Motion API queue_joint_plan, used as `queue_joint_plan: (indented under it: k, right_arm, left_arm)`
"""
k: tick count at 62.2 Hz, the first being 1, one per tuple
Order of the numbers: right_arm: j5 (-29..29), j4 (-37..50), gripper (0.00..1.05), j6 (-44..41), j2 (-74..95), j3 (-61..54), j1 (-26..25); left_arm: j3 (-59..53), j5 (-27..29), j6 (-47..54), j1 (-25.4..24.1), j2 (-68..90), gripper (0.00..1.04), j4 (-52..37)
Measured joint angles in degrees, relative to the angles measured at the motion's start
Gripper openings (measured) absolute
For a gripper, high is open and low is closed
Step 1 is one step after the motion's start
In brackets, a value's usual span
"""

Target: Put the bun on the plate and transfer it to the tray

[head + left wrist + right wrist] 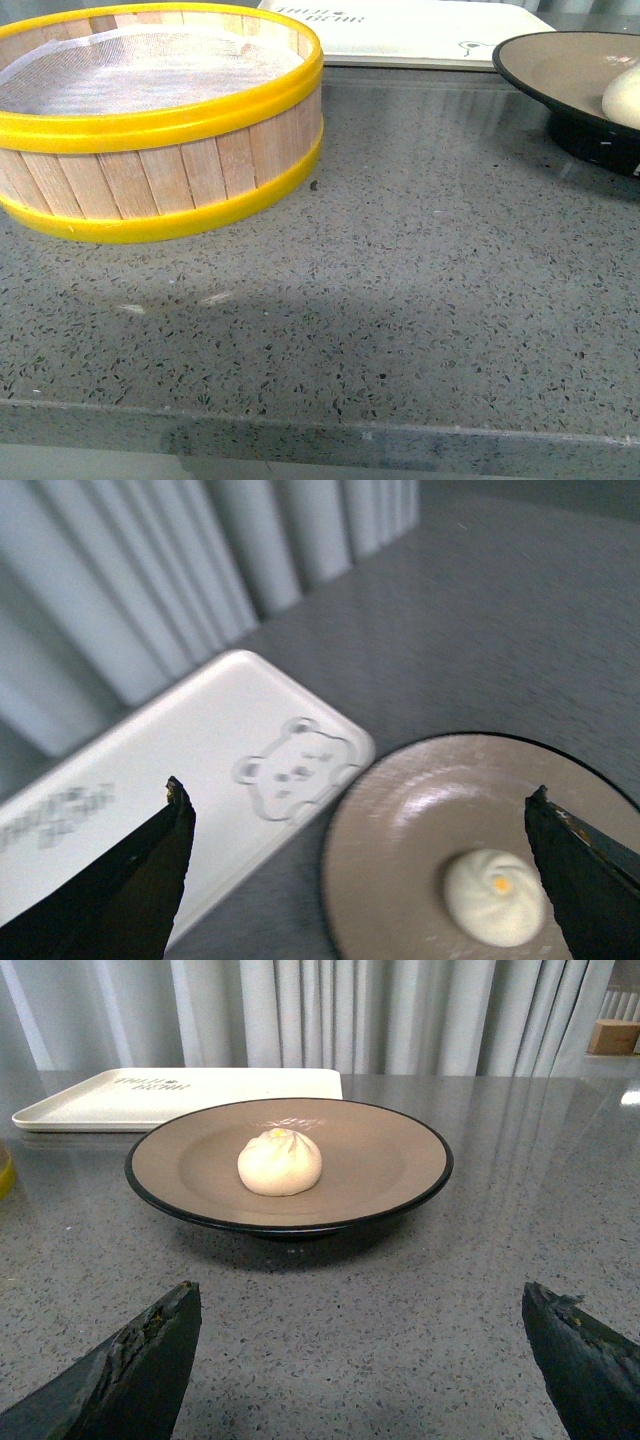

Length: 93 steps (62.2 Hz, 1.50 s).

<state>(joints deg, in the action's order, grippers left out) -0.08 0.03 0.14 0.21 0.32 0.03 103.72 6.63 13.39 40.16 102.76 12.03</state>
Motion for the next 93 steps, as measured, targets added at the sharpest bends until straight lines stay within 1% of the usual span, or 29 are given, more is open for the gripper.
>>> queue_joint_plan:
  k: [3,7,13,22,32,33,36,40,42,46,50,56,57,58,61,63,64,79,93]
  right_arm:
    - [0.0,0.0,0.96,0.0,0.0,0.0,0.0]
    - [0.0,0.0,0.96,0.0,0.0,0.0,0.0]
    - [0.0,0.0,0.96,0.0,0.0,0.0,0.0]
    - [0.0,0.0,0.96,0.0,0.0,0.0,0.0]
    - [0.0,0.0,0.96,0.0,0.0,0.0,0.0]
    - [0.0,0.0,0.96,0.0,0.0,0.0,0.0]
    - [0.0,0.0,0.96,0.0,0.0,0.0,0.0]
    - [0.0,0.0,0.96,0.0,0.0,0.0,0.0]
    - [0.0,0.0,0.96,0.0,0.0,0.0,0.0]
    - [0.0,0.0,0.96,0.0,0.0,0.0,0.0]
    - [0.0,0.0,0.96,0.0,0.0,0.0,0.0]
    - [0.0,0.0,0.96,0.0,0.0,0.0,0.0]
    - [0.0,0.0,0.96,0.0,0.0,0.0,0.0]
    - [0.0,0.0,0.96,0.0,0.0,0.0,0.0]
    - [0.0,0.0,0.96,0.0,0.0,0.0,0.0]
    - [0.0,0.0,0.96,0.0,0.0,0.0,0.0]
    - [0.0,0.0,0.96,0.0,0.0,0.0,0.0]
    - [0.0,0.0,0.96,0.0,0.0,0.0,0.0]
    - [0.0,0.0,0.96,0.0,0.0,0.0,0.0]
  left_arm:
    - [-5.6,0.9,0.6,-2.2,-6.0,0.98,-1.8]
    - [-16.4,2.2,1.9,-6.8,-16.3,0.98,-4.0]
    - [-26.9,1.7,1.9,-11.6,-25.4,0.98,-4.1]
    - [-39.9,-2.0,0.5,-19.6,-37.4,0.98,-2.9]
    - [-48.8,-6.0,-1.6,-29.6,-47.6,0.98,-2.3]
    - [-49.5,-5.5,-2.0,-30.2,-48.2,0.97,-2.8]
    - [-54.6,-2.5,-5.5,-32.9,-51.5,0.89,-9.5]
    - [-61.6,-5.5,-8.7,-37.3,-55.5,0.78,-17.4]
    - [-65.0,-5.8,-10.0,-38.6,-57.3,0.73,-20.1]
    - [-70.8,-5.8,-11.3,-39.8,-60.3,0.62,-23.2]
    - [-75.3,-6.3,-12.2,-39.9,-62.4,0.51,-24.9]
    - [-81.8,-6.5,-12.7,-40.0,-65.0,0.30,-27.2]
    - [-83.1,-6.6,-12.7,-40.0,-65.8,0.25,-27.6]
    - [-83.5,-6.6,-12.7,-40.0,-66.1,0.23,-27.7]
    - [-85.9,-6.6,-12.9,-40.0,-68.0,0.10,-28.7]
    - [-86.9,-6.6,-12.9,-40.0,-68.8,0.05,-29.0]
    - [-87.2,-6.6,-13.1,-40.0,-69.1,0.04,-29.0]
    - [-93.4,-6.6,-13.3,-40.0,-74.1,0.04,-29.7]
    - [-96.6,-6.6,-13.3,-40.0,-78.1,0.04,-29.6]
